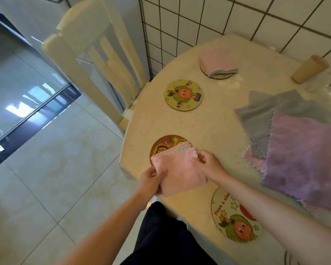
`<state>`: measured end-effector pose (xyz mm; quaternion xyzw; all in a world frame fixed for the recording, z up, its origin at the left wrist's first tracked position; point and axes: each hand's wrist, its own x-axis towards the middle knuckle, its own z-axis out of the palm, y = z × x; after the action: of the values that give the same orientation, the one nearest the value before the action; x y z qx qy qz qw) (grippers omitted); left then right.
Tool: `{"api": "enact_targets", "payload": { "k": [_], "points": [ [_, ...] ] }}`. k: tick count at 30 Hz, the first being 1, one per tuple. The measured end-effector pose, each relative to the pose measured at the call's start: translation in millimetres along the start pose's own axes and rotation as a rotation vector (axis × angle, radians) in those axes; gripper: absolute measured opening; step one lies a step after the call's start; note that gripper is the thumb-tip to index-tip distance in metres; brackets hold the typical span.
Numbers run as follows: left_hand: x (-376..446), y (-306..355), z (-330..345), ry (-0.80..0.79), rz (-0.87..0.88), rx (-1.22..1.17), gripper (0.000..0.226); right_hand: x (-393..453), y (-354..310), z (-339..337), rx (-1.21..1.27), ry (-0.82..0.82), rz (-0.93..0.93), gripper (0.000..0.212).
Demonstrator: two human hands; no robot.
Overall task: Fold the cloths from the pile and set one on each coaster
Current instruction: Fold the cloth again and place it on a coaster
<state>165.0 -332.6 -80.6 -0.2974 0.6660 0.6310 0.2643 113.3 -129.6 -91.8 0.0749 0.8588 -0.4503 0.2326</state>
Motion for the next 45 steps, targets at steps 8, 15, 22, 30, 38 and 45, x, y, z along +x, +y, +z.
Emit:
{"api": "enact_targets", "payload": {
  "k": [8, 15, 22, 30, 38, 45],
  "points": [
    [5, 4, -3, 0.131, 0.046, -0.049, 0.026, 19, -4, 10, -0.081, 0.076, 0.032, 0.022],
    [6, 2, 4, 0.156, 0.017, 0.098, 0.035, 24, -9, 16, -0.318, 0.105, 0.103, 0.021],
    [-10, -21, 8, 0.236, -0.028, 0.331, 0.038, 17, -17, 17, -0.433, 0.156, 0.095, 0.025],
    [-5, -9, 20, 0.324, -0.069, 0.485, 0.030, 14, -26, 16, -0.268, 0.125, 0.257, 0.060],
    [0, 2, 15, 0.269, -0.232, 0.031, 0.020, 3, -20, -1, 0.003, -0.082, 0.399, 0.060],
    [-4, 33, 1, 0.070, -0.181, -0.232, 0.025, -6, -30, -26, 0.285, -0.234, 0.474, 0.030]
  ]
}}
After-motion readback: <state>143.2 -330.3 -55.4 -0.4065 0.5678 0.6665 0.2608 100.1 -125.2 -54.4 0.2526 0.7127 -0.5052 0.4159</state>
